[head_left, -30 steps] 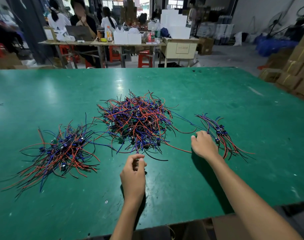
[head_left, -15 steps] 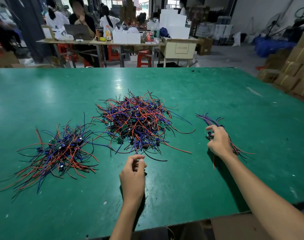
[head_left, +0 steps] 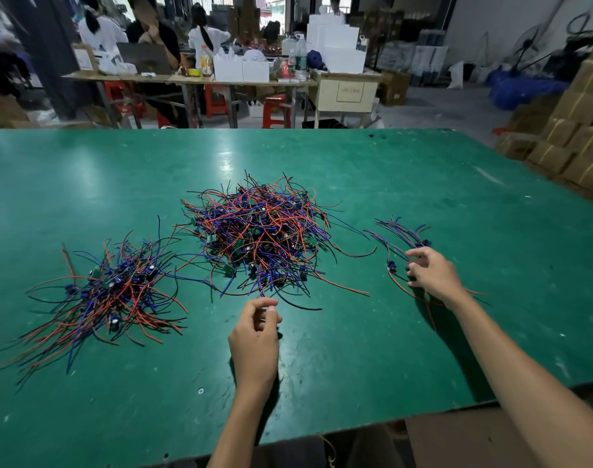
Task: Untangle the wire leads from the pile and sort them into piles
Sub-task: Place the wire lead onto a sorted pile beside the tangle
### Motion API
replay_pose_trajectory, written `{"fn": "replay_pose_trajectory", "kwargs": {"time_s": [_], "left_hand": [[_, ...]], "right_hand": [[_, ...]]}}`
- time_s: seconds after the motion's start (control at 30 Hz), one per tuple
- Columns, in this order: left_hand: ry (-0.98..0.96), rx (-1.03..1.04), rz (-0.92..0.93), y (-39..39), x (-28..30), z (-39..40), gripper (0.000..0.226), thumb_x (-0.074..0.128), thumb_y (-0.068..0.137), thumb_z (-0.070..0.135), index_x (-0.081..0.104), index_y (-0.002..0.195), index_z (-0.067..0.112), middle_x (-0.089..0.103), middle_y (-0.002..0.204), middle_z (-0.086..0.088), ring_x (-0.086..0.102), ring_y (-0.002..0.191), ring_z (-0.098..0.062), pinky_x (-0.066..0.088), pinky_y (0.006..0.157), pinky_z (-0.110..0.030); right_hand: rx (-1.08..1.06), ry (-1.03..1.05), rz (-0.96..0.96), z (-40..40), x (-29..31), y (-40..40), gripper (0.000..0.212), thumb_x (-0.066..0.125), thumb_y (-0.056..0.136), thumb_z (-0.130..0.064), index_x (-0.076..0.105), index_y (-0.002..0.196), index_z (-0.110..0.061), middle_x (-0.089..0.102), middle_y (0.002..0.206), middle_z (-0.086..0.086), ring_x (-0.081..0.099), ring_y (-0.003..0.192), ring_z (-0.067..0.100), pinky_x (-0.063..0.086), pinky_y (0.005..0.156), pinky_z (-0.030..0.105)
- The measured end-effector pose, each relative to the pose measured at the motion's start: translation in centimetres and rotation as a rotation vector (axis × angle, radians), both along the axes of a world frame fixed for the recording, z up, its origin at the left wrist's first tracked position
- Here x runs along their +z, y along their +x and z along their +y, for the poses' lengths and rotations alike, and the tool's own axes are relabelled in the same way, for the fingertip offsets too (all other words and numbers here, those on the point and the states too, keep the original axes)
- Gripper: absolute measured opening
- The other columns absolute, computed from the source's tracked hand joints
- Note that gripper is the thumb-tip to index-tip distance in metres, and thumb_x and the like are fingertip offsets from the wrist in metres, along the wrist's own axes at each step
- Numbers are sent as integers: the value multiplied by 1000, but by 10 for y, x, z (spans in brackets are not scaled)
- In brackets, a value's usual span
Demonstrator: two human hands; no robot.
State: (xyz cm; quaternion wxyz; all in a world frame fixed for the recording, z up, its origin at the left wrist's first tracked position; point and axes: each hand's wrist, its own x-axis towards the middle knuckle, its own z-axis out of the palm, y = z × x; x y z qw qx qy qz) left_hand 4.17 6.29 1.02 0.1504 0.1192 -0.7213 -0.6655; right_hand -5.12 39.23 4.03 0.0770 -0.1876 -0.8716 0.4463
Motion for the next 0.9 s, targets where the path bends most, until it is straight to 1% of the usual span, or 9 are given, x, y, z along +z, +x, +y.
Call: {"fn": "replay_pose_trajectory", "kwargs": {"time_s": [0.13, 0.27, 0.33, 0.43, 0.57, 0.63, 0.77, 0.83, 0.9], "left_hand": [[-11, 1, 2, 0, 0, 0, 24, 61, 95, 12, 69, 88, 33, 70, 73, 10, 62, 65, -9, 45, 54, -10], [-12, -1, -1, 0, -1, 0, 25, 60, 95, 12, 69, 88, 34, 70, 73, 10, 62, 65, -6, 46, 54, -10], [-10, 2, -3, 0, -1, 0, 24, 61, 95, 12, 69, 88, 33, 70, 72, 9, 62, 64, -5, 46, 54, -10], [-25, 0, -5, 0, -1, 0, 23, 61, 95, 13, 69, 89, 33, 70, 73, 11, 63, 66, -4, 46, 55, -10], [-31, -11, -9, 1, -2, 0, 22, 60, 96, 13, 69, 89, 33, 70, 75, 14, 63, 67, -5, 47, 55, -12], [-40, -10, -9, 1, -2, 0, 23, 60, 96, 13, 69, 89, 34, 70, 75, 14, 64, 67, -5, 50, 58, -15], [-47, -11, -16, 0, -5, -1, 25, 61, 96, 15, 69, 88, 37, 71, 75, 13, 66, 69, -8, 57, 68, -34], [-49, -10, -13, 0, -4, -1, 26, 61, 96, 16, 69, 88, 39, 71, 75, 13, 66, 70, -8, 58, 68, -35], [-54, -10, -15, 1, -4, -2, 26, 61, 96, 16, 68, 88, 39, 71, 75, 13, 66, 70, -7, 58, 69, -36]], "right_hand": [[202, 264, -118, -1, 12, 12, 22, 79, 87, -35, 68, 105, -29, 70, 93, -4, 63, 90, 17, 43, 79, 31], [125, 395, -112, 5, 19, 17, 27, 78, 88, -23, 69, 113, -19, 69, 98, 4, 63, 94, 23, 47, 82, 33], [72, 490, -223, 8, 20, 20, 36, 82, 83, -20, 68, 117, -16, 68, 105, 7, 63, 100, 26, 51, 86, 35], [52, 549, -338, 9, 18, 25, 31, 81, 86, -21, 74, 113, -8, 72, 113, 12, 66, 106, 30, 53, 91, 35], [70, 488, -291, 5, 18, 32, 7, 79, 87, -19, 76, 94, -21, 72, 113, 10, 65, 107, 27, 51, 90, 33], [99, 455, -312, 3, 22, 34, 8, 80, 87, -19, 76, 92, -23, 72, 110, 9, 65, 107, 27, 50, 88, 31], [51, 446, -326, 0, 28, 35, 20, 72, 88, -18, 71, 104, -28, 70, 103, 9, 64, 102, 28, 45, 78, 31], [-15, 297, -283, 0, 33, 34, 26, 67, 85, -11, 67, 103, -29, 71, 93, 8, 67, 88, 27, 50, 71, 30], [-52, -37, -200, 1, 37, 32, 27, 67, 86, -5, 66, 107, -21, 73, 80, 6, 66, 64, 20, 49, 53, 24]]}}
